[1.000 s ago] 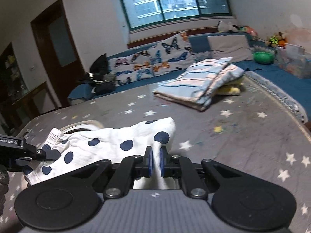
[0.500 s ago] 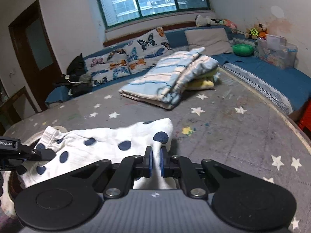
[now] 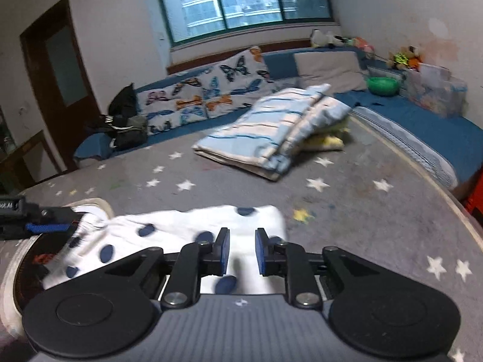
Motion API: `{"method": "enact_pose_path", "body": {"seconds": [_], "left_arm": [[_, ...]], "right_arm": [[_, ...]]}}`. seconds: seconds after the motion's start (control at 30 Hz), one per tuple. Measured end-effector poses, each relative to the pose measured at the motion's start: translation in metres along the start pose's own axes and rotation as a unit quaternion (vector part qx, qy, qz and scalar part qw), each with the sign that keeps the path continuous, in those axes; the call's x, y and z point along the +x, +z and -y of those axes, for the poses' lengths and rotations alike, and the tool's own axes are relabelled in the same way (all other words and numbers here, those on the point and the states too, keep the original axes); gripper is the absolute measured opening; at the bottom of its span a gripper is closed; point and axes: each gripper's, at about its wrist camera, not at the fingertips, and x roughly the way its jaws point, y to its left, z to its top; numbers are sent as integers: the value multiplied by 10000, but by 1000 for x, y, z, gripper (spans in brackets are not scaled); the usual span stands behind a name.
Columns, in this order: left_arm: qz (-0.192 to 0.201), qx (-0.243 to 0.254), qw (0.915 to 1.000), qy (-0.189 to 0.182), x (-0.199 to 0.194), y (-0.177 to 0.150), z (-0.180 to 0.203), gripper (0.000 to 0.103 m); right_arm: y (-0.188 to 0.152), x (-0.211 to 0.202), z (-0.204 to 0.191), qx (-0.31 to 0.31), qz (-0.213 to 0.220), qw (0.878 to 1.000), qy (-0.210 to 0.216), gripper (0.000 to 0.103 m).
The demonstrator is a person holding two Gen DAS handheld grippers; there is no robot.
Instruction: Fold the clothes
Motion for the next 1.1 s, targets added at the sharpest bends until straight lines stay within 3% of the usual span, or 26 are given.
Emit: {"method": "enact_pose_path", "body": {"seconds": [0.07,0.17,0.4,0.53,0.63,0.73,0.8,0.9,1.1], "left_arm": [[-53,-35,9999,-144,4,2,3,31],[-233,-97,9990,-376,18,1,5,28],[-497,-118,9982,-321,47,-5,-1,19],[-491,-156,9980,-368,46,-5,-5,19],[-437,-139,9984,-340,37,-4,-4,21],[-333,9,9991,-278,26,-4,1,25],[-287,169,9992,-208,18,-8,6,41],[-238,424,9987,-118,7,-17,12,43],[-260,623,9977,28,-11,-37,12,50]], "right_arm": [[3,7,-4,-14,-37,10000,75,17],[8,24,-10,-9,-161,9998,102,18],[5,42,-13,-21,-338,9994,47,25],[2,47,-6,51,-436,9989,-133,25],[3,36,-4,68,-389,9992,-97,29],[3,21,-8,-42,-328,9995,-10,42],[0,8,-17,-227,-316,9992,124,44],[-9,-9,-26,-339,-279,9989,186,55],[-36,-37,-39,-524,-260,9980,229,63]]}}
